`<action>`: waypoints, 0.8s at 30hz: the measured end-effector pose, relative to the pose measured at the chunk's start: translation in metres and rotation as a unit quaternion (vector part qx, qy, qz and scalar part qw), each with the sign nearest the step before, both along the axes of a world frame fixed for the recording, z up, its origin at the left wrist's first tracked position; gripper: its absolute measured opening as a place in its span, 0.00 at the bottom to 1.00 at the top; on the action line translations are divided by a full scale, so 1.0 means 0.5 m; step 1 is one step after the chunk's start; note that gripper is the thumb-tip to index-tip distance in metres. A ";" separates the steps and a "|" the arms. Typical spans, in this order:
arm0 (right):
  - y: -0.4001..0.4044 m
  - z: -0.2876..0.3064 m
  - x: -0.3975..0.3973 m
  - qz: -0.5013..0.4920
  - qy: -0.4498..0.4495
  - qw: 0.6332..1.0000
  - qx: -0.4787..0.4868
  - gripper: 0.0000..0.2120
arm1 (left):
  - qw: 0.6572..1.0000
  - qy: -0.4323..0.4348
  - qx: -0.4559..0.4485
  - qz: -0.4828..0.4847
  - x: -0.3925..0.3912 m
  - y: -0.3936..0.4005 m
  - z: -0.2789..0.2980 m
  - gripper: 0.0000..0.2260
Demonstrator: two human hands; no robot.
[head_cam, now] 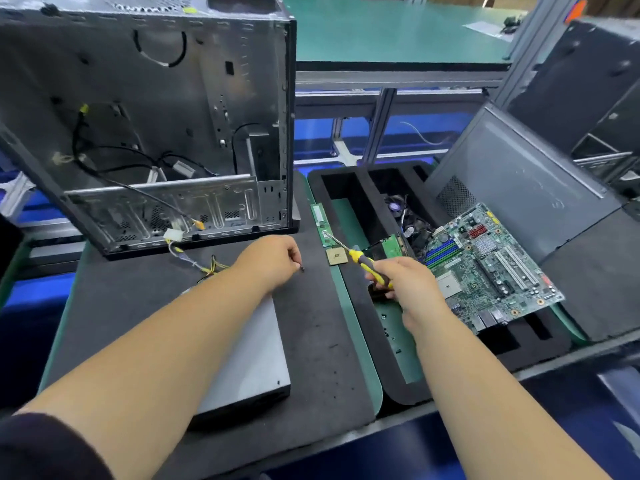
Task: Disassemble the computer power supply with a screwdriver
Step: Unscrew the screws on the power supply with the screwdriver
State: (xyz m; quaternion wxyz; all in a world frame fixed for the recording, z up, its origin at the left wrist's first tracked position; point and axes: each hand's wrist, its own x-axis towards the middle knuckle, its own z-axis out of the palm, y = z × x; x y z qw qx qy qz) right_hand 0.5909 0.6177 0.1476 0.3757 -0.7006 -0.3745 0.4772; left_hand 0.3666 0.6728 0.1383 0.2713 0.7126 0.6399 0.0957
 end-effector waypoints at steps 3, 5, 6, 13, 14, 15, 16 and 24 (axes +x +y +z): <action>0.010 -0.009 0.000 0.005 0.030 0.999 -0.030 0.05 | 0.996 0.065 -0.044 -0.050 0.003 0.053 -0.018 0.07; 0.012 -0.020 0.004 0.016 0.058 0.998 -0.014 0.05 | 0.989 0.097 -0.071 -0.086 0.010 0.078 -0.030 0.06; 0.014 -0.023 0.006 0.021 0.054 0.998 -0.011 0.07 | 0.986 0.107 -0.078 -0.097 0.013 0.088 -0.036 0.05; 0.021 -0.032 0.014 0.024 -0.003 1.000 -0.009 0.10 | 0.986 0.105 -0.096 -0.088 0.016 0.110 -0.056 0.02; 0.019 -0.033 0.016 0.024 -0.016 0.999 -0.015 0.09 | 0.986 0.103 -0.098 -0.086 0.015 0.110 -0.055 0.02; 0.018 -0.034 0.019 0.027 -0.034 0.999 -0.023 0.09 | 0.986 0.098 -0.105 -0.083 0.015 0.110 -0.052 0.02; 0.017 -0.035 0.022 0.027 -0.050 0.998 -0.032 0.11 | 0.986 0.091 -0.114 -0.079 0.014 0.110 -0.049 0.03; 0.006 -0.034 0.082 0.058 -0.210 0.975 -0.054 0.09 | 0.999 0.033 -0.020 -0.006 0.017 0.066 -0.007 0.07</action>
